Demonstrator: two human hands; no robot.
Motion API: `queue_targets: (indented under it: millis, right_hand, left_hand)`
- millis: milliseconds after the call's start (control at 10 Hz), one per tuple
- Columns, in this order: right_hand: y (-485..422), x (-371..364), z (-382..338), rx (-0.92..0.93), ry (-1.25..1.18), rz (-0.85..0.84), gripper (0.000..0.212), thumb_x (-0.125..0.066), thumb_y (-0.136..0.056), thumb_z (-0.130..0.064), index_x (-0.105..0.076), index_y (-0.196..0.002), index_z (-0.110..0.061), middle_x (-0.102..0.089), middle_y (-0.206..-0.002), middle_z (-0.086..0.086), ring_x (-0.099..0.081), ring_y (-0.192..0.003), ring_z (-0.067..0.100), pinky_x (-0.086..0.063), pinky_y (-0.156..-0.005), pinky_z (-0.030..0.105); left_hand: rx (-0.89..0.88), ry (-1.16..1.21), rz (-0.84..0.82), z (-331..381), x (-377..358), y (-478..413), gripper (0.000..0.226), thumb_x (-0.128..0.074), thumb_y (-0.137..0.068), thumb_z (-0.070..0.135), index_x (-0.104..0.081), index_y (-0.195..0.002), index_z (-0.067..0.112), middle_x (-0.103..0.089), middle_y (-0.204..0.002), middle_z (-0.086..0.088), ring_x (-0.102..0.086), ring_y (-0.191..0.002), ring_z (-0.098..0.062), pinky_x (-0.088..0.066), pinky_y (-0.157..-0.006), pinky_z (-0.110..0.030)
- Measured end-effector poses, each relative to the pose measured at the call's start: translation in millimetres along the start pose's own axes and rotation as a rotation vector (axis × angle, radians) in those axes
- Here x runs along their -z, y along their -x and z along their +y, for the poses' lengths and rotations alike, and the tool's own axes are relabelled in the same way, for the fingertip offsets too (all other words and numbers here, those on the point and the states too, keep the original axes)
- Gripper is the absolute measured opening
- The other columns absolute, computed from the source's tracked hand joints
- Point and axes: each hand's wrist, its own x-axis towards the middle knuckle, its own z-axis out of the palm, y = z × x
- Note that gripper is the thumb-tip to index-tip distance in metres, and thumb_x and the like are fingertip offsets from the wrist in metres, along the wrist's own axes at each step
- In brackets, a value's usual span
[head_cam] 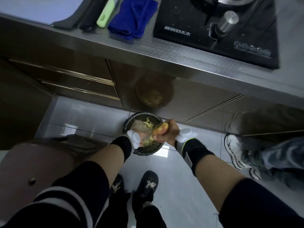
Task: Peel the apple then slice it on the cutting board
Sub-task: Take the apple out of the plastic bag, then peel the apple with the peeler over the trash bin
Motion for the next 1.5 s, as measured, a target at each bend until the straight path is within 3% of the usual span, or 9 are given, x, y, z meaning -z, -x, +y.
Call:
queue_targets:
  millis: [200, 300, 400, 600, 800, 900, 1100, 1300, 1500]
  right_hand:
    - [24, 5, -21, 0.055, -0.021, -0.007, 0.093, -0.081, -0.033, -0.048, -0.042, -0.115, -0.030, -0.060, -0.106, -0.005, -0.060, -0.098, 0.022, -0.053, -0.089, 0.042]
    - [44, 11, -37, 0.093, -0.105, -0.065, 0.082, -0.089, -0.058, -0.019, -0.041, -0.125, -0.020, -0.060, -0.109, 0.001, -0.058, -0.102, 0.021, -0.050, -0.093, 0.036]
    - [66, 18, -58, 0.144, -0.113, -0.179, 0.082, -0.090, -0.060, -0.015, -0.042, -0.126, -0.022, -0.063, -0.114, 0.005, -0.058, -0.109, 0.023, -0.048, -0.098, 0.040]
    - [115, 40, -119, 0.287, -0.024, -0.248, 0.081, -0.085, -0.070, -0.007, -0.038, -0.135, -0.017, -0.057, -0.111, -0.001, -0.055, -0.101, 0.011, -0.046, -0.082, 0.017]
    - [156, 71, -204, 0.427, 0.415, -0.246, 0.098, -0.082, -0.075, -0.021, -0.019, -0.149, -0.014, -0.049, -0.134, 0.008, -0.051, -0.120, 0.021, -0.042, -0.098, 0.030]
    - [165, 91, -249, 0.542, 0.388, -0.110, 0.070, -0.071, -0.081, -0.019, -0.036, -0.141, -0.014, -0.055, -0.129, 0.008, -0.055, -0.118, 0.026, -0.042, -0.101, 0.038]
    - [148, 111, -336, 0.581, 0.373, 0.271, 0.030, -0.049, -0.095, -0.011, -0.054, -0.123, -0.003, -0.062, -0.117, 0.016, -0.057, -0.108, 0.034, -0.040, -0.086, 0.032]
    - [106, 101, -396, 0.473, 0.334, 0.322, 0.037, -0.050, -0.096, -0.015, -0.051, -0.130, -0.002, -0.055, -0.131, 0.018, -0.052, -0.120, 0.033, -0.041, -0.096, 0.035]
    - [72, 89, -415, 0.253, 0.237, 0.321, 0.062, -0.057, -0.090, -0.015, -0.029, -0.143, 0.000, -0.042, -0.145, 0.017, -0.046, -0.131, 0.030, -0.045, -0.100, 0.035]
  left_hand:
    - [0.130, 0.309, -0.114, 20, 14, 36, 0.035, -0.038, -0.104, 0.021, -0.044, -0.136, 0.007, -0.053, -0.129, -0.014, -0.053, -0.116, -0.036, -0.047, -0.089, -0.048]
    - [0.095, 0.302, -0.252, 31, 17, 61, 0.033, -0.053, -0.098, 0.035, -0.049, -0.122, 0.012, -0.055, -0.123, -0.011, -0.055, -0.115, -0.034, -0.052, -0.083, -0.052]
    - [0.096, 0.402, -0.403, 44, 26, 100, 0.057, -0.063, -0.087, 0.049, -0.051, -0.127, 0.011, -0.056, -0.130, -0.016, -0.055, -0.118, -0.039, -0.057, -0.073, -0.054]
    - [-0.145, 0.538, -0.535, 62, 67, 166, 0.070, -0.075, -0.079, 0.011, -0.044, -0.140, 0.022, -0.047, -0.140, -0.016, -0.057, -0.119, -0.035, -0.055, -0.087, -0.050]
    - [-0.313, 0.395, -0.398, 107, 107, 227, 0.063, -0.072, -0.081, 0.001, -0.046, -0.136, 0.022, -0.053, -0.133, -0.012, -0.062, -0.109, -0.029, -0.058, -0.077, -0.042]
    - [-0.384, 0.397, -0.291, 135, 132, 252, 0.060, -0.073, -0.080, 0.004, -0.048, -0.131, 0.025, -0.053, -0.130, -0.009, -0.060, -0.109, -0.029, -0.058, -0.075, -0.040]
    - [-0.516, 0.395, -0.159, 185, 183, 287, 0.061, -0.077, -0.076, 0.000, -0.051, -0.125, 0.024, -0.052, -0.124, -0.006, -0.057, -0.113, -0.032, -0.057, -0.081, -0.051]
    - [-0.651, 0.373, -0.110, 214, 216, 286, 0.066, -0.075, -0.074, -0.005, -0.047, -0.128, 0.023, -0.055, -0.120, -0.004, -0.059, -0.112, -0.026, -0.056, -0.085, -0.050]
    - [-0.652, 0.394, -0.088, 224, 228, 268, 0.068, -0.072, -0.077, -0.008, -0.044, -0.131, 0.023, -0.054, -0.119, -0.003, -0.058, -0.112, -0.025, -0.056, -0.084, -0.047]
